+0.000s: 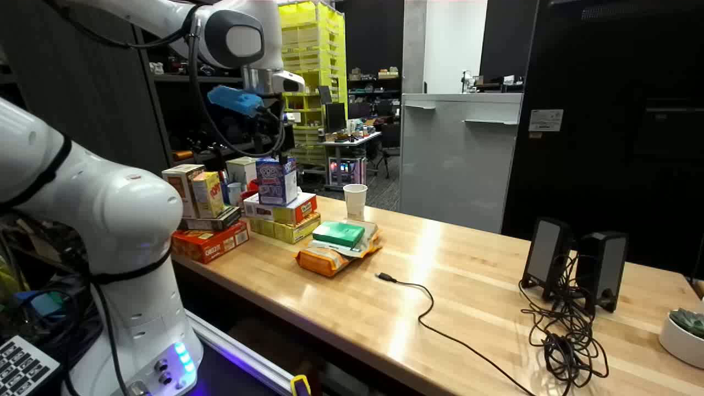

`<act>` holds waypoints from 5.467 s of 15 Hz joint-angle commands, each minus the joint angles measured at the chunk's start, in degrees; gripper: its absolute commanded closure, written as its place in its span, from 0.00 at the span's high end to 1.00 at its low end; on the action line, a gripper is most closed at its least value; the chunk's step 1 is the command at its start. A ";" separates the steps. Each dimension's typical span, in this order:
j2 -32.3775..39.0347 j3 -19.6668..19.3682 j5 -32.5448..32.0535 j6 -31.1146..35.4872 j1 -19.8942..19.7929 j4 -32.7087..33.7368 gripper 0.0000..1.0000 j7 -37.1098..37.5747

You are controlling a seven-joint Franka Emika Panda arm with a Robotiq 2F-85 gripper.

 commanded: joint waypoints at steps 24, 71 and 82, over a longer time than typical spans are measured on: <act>14.48 -5.34 -0.41 9.56 -3.08 -1.39 1.00 -5.79; 37.57 2.60 -10.20 25.23 -9.51 4.60 1.00 55.76; 42.45 1.38 -8.20 25.13 -7.38 9.25 1.00 64.08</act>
